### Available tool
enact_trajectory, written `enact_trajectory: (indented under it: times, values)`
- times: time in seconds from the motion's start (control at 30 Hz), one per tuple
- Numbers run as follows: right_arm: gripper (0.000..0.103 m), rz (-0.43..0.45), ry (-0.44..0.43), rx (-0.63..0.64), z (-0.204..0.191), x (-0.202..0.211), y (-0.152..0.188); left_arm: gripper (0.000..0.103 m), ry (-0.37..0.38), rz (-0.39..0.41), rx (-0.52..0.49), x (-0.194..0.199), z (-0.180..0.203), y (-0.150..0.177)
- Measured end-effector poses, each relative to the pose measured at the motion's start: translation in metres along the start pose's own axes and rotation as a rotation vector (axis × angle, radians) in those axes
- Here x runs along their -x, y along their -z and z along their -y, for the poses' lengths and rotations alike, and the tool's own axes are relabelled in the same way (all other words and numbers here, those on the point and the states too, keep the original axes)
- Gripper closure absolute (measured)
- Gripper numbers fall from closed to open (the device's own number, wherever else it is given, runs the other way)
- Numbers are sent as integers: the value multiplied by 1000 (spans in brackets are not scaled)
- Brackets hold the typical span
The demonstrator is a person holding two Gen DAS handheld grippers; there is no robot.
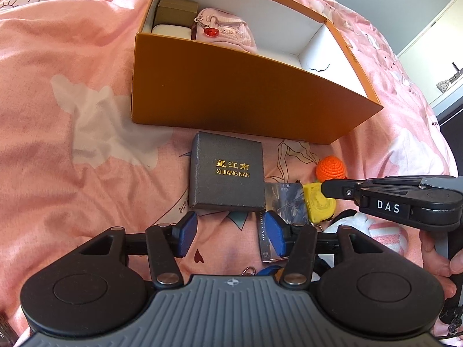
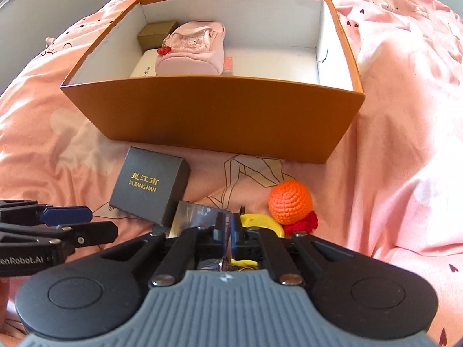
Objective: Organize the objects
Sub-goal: 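Close the right tool on the dark illustrated card while the left tool approaches the black box, then grasp the black XI JIANG NAN box with the left tool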
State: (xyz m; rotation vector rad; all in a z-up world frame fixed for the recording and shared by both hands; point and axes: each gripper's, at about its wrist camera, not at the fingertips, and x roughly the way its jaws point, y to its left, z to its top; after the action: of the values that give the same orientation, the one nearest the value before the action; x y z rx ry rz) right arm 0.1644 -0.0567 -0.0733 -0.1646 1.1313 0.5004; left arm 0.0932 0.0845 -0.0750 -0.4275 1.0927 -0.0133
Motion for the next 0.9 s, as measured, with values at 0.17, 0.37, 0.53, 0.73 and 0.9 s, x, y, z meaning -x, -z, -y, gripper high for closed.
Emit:
enact_trajectory:
  times: [0.17,0.37,0.53,0.73,0.9]
  values:
    - [60,-77,-48,3,-6,-17,0,41,-9,1,-2,1,-1,0]
    - [54,-147,-30,20,-17,-41,9,41,-13,0,11,0,-5,-1]
    - [40,-170,-38,33,-23,-54,9,41,-12,-5,24,-1,-9,-1]
    - [38,-187,-5,62,-30,-67,12,41,-12,-3,31,0,-11,-1]
    - [39,-161,-34,28,-22,-57,15,41,1,0,32,0,-12,-2]
